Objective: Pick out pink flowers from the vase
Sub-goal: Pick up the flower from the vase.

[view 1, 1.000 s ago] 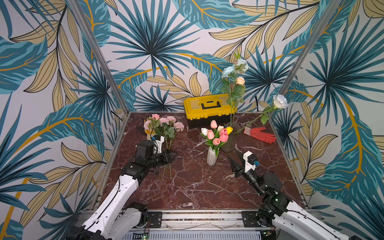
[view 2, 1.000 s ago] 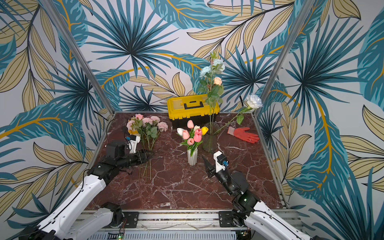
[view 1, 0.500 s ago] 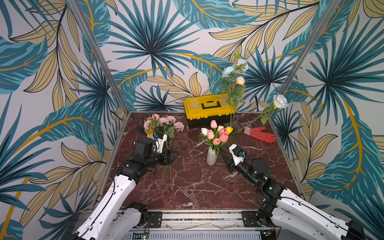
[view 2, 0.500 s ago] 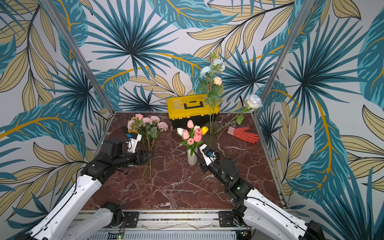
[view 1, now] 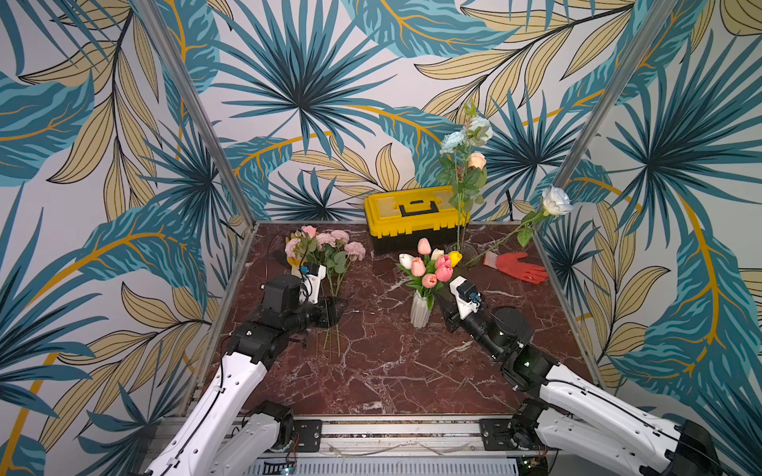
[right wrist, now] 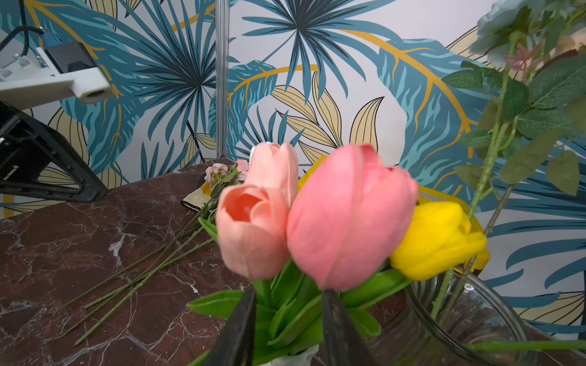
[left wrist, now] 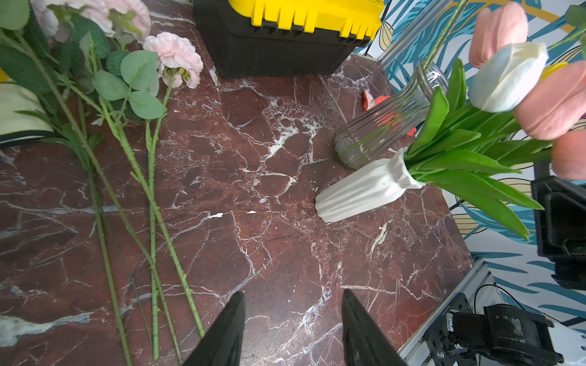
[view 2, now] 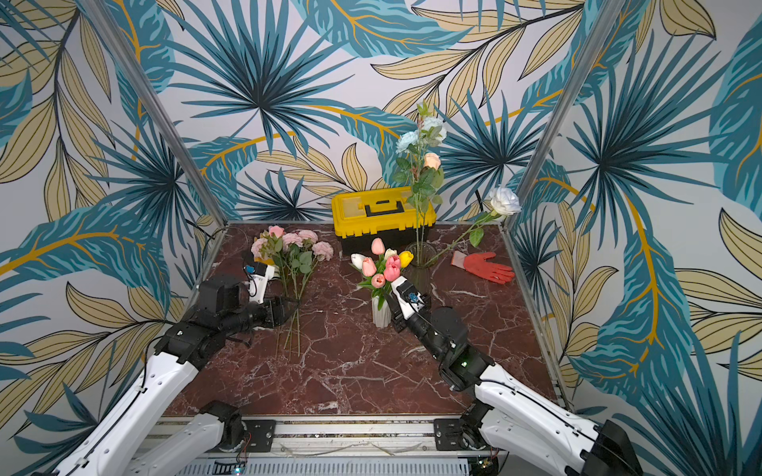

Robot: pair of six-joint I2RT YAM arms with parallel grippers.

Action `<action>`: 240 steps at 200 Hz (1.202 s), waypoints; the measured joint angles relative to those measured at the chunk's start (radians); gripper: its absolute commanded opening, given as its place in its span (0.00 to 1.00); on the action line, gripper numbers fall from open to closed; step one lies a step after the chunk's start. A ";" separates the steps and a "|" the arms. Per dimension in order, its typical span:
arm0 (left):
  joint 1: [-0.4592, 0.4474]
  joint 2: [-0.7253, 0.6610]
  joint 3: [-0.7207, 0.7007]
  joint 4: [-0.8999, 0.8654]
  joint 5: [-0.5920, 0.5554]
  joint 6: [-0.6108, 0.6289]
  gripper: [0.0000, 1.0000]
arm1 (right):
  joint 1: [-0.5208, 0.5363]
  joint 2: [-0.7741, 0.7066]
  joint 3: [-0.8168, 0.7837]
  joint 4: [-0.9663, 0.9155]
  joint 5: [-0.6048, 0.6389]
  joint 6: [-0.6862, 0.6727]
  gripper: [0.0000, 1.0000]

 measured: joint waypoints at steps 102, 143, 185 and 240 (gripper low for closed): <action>0.000 -0.002 -0.001 0.000 -0.007 0.004 0.50 | -0.006 -0.035 -0.005 -0.004 -0.017 0.002 0.34; 0.000 -0.006 -0.008 -0.001 -0.007 0.004 0.50 | -0.018 0.013 -0.005 0.020 -0.018 0.023 0.32; 0.000 -0.006 -0.008 -0.001 -0.007 0.004 0.50 | -0.023 0.053 -0.005 0.054 -0.025 0.035 0.28; 0.000 -0.009 -0.008 -0.001 -0.011 0.004 0.50 | -0.047 0.085 -0.005 0.068 -0.032 0.054 0.11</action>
